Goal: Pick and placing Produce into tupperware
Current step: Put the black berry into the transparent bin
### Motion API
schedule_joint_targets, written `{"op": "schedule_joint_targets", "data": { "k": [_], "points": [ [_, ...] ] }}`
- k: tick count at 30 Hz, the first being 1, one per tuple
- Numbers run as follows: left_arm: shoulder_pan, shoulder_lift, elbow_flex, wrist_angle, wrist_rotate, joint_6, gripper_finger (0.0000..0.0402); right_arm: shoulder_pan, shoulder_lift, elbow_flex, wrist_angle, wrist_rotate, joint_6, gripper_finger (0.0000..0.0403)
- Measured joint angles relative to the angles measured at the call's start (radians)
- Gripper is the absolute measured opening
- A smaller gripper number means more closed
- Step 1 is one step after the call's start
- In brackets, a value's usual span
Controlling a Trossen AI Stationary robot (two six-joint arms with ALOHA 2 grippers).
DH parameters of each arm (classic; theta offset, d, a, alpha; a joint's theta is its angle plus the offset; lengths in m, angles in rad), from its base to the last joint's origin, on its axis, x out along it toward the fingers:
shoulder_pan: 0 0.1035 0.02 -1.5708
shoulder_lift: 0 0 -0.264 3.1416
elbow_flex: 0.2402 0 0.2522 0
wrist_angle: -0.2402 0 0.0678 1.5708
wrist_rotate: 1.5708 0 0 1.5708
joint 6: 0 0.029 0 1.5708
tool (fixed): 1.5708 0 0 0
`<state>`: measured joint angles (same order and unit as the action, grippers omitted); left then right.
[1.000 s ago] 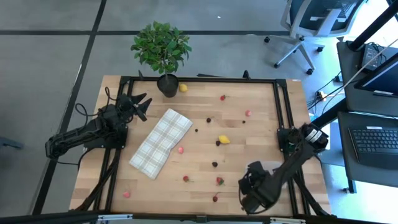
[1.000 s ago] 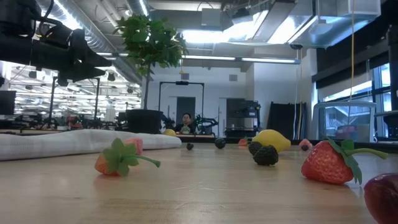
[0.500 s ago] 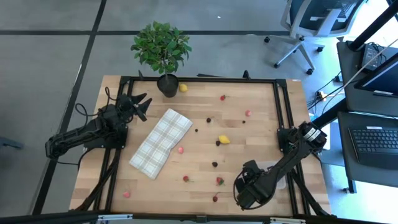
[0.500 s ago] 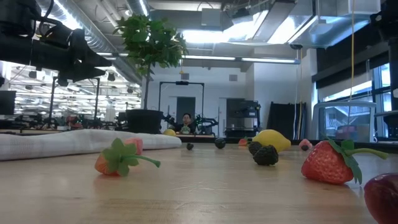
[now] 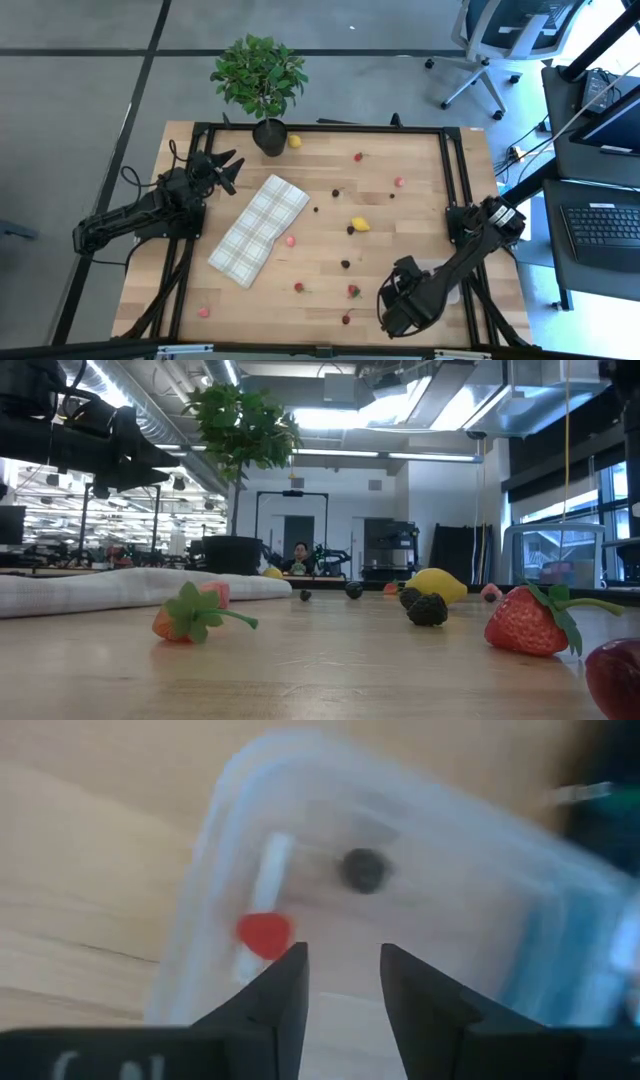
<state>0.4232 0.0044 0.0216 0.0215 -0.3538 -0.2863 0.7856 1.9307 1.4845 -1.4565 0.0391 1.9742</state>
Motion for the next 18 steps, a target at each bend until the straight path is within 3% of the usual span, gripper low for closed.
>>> {"op": "schedule_joint_targets", "data": {
  "k": [2, 4, 9, 12, 15, 18],
  "points": [
    [0.000, 0.000, 0.000, 0.000, 0.000, 0.000, 0.0225, 0.000, -0.016, 0.067, -0.108, 0.002, -0.002, 0.0128],
    [0.000, 0.000, 0.000, 0.000, 0.000, 0.000, 0.0225, 0.000, -0.060, 0.121, -0.109, 0.051, -0.024, 0.0128],
    [0.000, 0.000, 0.000, 0.000, 0.000, 0.000, 0.0225, -0.010, -0.183, 0.178, -0.108, 0.382, -0.078, 0.0129],
    [0.000, 0.000, 0.000, 0.000, 0.000, 0.000, 0.0225, -0.029, -0.248, 0.179, -0.113, 0.543, -0.281, 0.0129],
    [0.000, 0.000, 0.000, 0.000, 0.000, 0.000, 0.0225, -0.062, -0.300, 0.180, -0.104, 0.624, -0.452, 0.0129],
    [0.000, 0.000, 0.000, 0.000, 0.000, 0.000, 0.0225, -0.134, -0.344, 0.179, -0.107, 0.660, -0.443, 0.0129]
  ]
}}
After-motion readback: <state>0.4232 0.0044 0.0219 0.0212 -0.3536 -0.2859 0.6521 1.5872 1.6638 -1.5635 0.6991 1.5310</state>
